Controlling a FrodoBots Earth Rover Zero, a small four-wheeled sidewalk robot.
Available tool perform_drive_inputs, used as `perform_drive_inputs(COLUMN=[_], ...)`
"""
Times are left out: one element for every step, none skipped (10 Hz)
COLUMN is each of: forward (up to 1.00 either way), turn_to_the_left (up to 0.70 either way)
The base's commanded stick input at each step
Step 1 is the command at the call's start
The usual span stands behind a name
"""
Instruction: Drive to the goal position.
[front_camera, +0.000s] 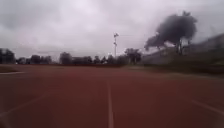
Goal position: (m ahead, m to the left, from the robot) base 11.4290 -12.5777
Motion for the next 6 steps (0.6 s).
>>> perform_drive_inputs(forward=[0.7, 0.7, 0.7, 0.7, 0.7, 0.7], turn_to_the_left=[-0.14, -0.14, -0.14, -0.14, -0.14, -0.14])
